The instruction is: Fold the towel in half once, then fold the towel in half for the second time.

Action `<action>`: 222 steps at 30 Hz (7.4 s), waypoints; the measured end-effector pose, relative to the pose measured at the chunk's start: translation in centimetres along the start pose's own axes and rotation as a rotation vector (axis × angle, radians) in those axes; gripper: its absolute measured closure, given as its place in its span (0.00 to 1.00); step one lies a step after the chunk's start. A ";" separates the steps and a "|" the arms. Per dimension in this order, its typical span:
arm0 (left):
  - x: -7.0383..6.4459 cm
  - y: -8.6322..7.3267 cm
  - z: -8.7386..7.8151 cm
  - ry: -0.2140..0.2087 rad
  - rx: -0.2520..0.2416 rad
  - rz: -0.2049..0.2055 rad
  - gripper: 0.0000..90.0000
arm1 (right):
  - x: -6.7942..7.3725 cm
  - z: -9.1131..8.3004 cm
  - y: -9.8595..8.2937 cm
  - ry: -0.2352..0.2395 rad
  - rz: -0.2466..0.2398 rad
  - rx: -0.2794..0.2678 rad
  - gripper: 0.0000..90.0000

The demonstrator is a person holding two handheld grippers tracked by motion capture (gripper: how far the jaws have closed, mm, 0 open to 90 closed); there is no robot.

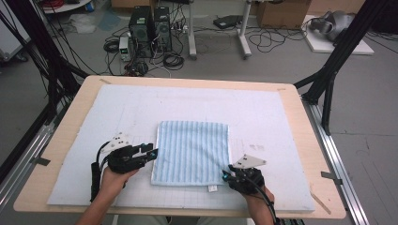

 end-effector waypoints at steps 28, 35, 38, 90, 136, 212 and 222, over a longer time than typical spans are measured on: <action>4.7 0.7 2.1 0.098 0.002 -0.011 0.65 | -9.5 10.7 8.0 -0.120 0.106 -0.027 0.74; 5.1 3.6 3.2 0.094 0.024 0.039 0.62 | -9.9 8.1 8.8 -0.115 0.129 -0.110 0.80; 5.9 4.3 4.3 0.097 0.011 0.034 0.66 | -9.8 6.8 8.6 -0.123 0.097 -0.113 0.83; 4.5 4.8 1.8 0.126 -0.074 0.017 0.21 | -10.3 -2.9 3.9 -0.081 0.148 -0.237 0.12; 10.7 4.7 8.8 0.250 0.133 0.000 0.34 | -10.3 1.3 7.1 -0.025 0.126 -0.145 0.12; 8.0 5.3 8.0 0.158 0.072 -0.009 0.95 | -10.3 7.8 11.1 -0.058 0.068 -0.137 0.94; 5.4 4.2 5.9 0.095 0.062 0.008 0.95 | -8.5 5.2 10.4 -0.020 0.040 -0.190 0.94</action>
Point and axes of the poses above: each handheld gripper's, and its own axes: z roughly forward along the jaws, y roughly out of its top, x roughly to its left, the point moved 10 cm from there along z, roughly forward along the jaws
